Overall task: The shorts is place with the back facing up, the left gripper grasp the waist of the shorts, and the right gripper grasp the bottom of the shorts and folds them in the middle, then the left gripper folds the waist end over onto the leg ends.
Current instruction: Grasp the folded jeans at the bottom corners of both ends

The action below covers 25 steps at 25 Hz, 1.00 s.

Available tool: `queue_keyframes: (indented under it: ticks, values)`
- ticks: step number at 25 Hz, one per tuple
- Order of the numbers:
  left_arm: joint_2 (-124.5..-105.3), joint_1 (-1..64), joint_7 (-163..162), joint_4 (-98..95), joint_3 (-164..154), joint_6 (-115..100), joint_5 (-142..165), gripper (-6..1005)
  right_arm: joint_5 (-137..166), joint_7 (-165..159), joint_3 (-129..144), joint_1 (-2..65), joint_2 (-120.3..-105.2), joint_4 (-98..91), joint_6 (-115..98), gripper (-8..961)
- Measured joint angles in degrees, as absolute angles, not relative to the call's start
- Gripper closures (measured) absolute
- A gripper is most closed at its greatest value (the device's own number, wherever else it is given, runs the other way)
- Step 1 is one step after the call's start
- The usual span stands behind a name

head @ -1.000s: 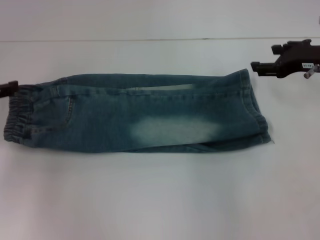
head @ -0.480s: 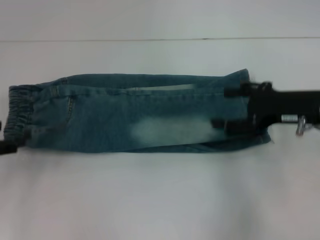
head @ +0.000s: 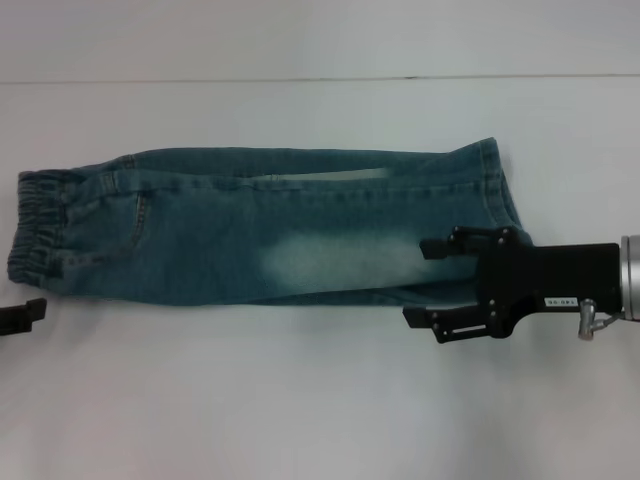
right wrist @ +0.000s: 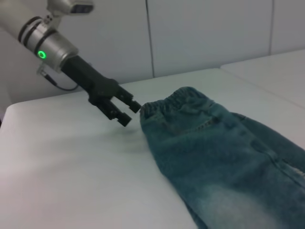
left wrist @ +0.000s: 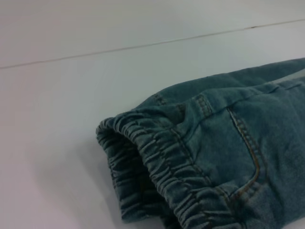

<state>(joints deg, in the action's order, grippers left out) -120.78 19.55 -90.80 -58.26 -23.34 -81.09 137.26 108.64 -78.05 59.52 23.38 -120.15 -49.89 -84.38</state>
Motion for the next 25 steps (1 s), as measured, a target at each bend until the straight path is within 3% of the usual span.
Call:
queue_keyframes:
  ticks: [13,18,22,25]
  values:
    - [-121.37,21.24,-86.46,-56.21,-23.37,-78.68,136.79,113,108.55,-78.37,61.35,24.04,-120.24,-48.16,-83.86,45]
    - [-122.06,20.94,-84.69,-57.01,-22.89,-77.45,135.00,222,108.54,-78.42,61.35,24.04,-120.24,-47.63,-83.45,53]
    - [-123.00,20.03,-81.92,-57.73,-22.83,-76.08,131.76,361,108.48,-78.49,61.36,24.13,-120.23,-47.37,-83.08,60]
    - [-122.70,20.45,-82.01,-57.13,-23.23,-76.20,131.75,480,108.11,-78.45,61.36,24.19,-120.24,-46.98,-82.90,65]
